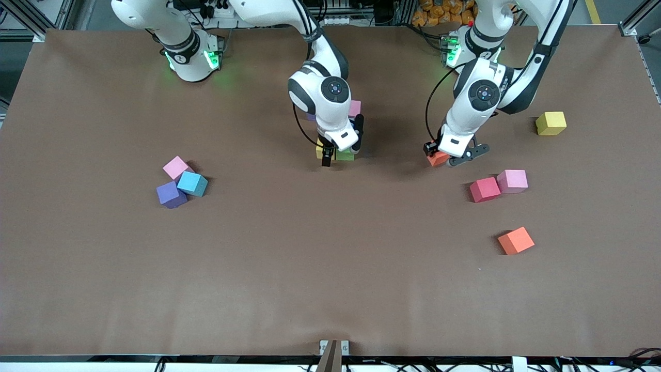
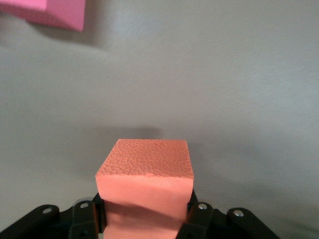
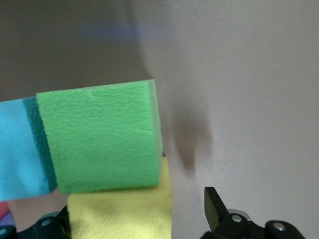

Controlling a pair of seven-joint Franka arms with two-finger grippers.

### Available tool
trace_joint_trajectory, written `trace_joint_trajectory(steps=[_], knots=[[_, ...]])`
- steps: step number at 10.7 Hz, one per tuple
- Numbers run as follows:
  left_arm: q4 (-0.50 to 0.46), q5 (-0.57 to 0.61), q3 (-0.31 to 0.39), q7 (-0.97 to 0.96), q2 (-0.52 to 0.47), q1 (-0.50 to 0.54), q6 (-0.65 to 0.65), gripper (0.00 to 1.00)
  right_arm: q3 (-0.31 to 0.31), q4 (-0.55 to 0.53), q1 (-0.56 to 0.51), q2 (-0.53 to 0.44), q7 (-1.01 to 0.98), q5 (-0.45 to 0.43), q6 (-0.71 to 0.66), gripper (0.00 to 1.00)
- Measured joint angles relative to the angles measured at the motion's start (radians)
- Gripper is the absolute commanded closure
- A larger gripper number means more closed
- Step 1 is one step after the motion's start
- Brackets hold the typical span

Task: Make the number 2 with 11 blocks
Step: 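Carry the orange cube to the yellow cube while the right gripper grasps cyan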

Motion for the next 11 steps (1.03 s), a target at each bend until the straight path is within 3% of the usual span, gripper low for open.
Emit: trace_joint_trajectory(steps=[5, 8, 11], knots=[[0.188, -0.049, -0.018, -0.013, -0.026, -0.003, -0.239, 0.56, -0.012, 0.013, -0.101, -0.146, -0.097, 0.000, -0.195, 0.00], [0.258, -0.058, -0.081, -0.105, -0.030, -0.012, -0.294, 0.58, -0.020, 0.010, -0.129, -0.196, -0.093, 0.000, -0.249, 0.00], [0.322, -0.153, -0.110, -0.219, 0.001, -0.068, -0.296, 0.58, -0.106, 0.003, -0.167, -0.213, -0.045, 0.001, -0.293, 0.00]])
